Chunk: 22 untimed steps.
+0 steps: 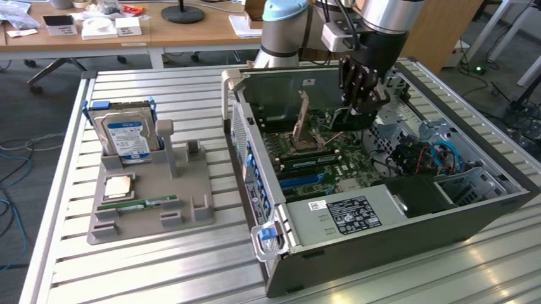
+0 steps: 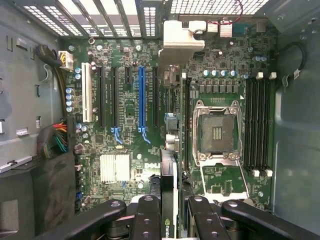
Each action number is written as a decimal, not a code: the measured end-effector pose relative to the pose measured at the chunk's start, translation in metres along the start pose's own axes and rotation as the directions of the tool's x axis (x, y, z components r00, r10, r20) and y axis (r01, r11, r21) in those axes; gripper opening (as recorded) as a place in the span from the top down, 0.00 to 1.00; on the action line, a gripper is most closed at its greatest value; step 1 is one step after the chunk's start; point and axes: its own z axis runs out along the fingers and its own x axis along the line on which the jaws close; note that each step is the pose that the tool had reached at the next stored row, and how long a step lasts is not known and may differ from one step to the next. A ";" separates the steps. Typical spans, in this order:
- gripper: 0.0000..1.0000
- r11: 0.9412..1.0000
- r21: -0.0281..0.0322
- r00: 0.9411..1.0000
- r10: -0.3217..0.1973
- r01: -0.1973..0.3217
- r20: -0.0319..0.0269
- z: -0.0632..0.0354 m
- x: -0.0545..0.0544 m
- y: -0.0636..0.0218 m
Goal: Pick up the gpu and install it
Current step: 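Insert the gpu into the slot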
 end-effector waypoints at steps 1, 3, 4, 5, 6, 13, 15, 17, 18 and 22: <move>0.74 1.000 0.000 1.000 0.000 0.000 0.000 0.0000 0.000 0.0000; 0.74 1.000 0.000 1.000 0.000 0.000 0.000 0.0011 0.000 -0.0001; 0.74 1.000 0.000 1.000 0.000 0.000 0.000 0.0020 0.000 -0.0001; 0.74 1.000 0.000 1.000 0.000 0.000 0.000 0.0030 0.000 -0.0001; 0.74 1.000 0.000 1.000 0.000 0.000 0.000 0.0042 0.000 -0.0001; 0.74 1.000 0.000 1.000 0.000 0.000 0.000 0.0100 0.001 0.0000; 0.74 1.000 0.000 1.000 0.000 0.000 0.000 0.0102 0.001 0.0001; 0.74 1.000 0.000 1.000 0.000 0.000 0.000 0.0104 0.001 0.0000; 0.74 1.000 0.000 1.000 0.000 0.000 0.000 0.0104 0.001 0.0000; 0.74 1.000 0.000 1.000 0.000 0.000 0.000 0.0127 0.001 0.0000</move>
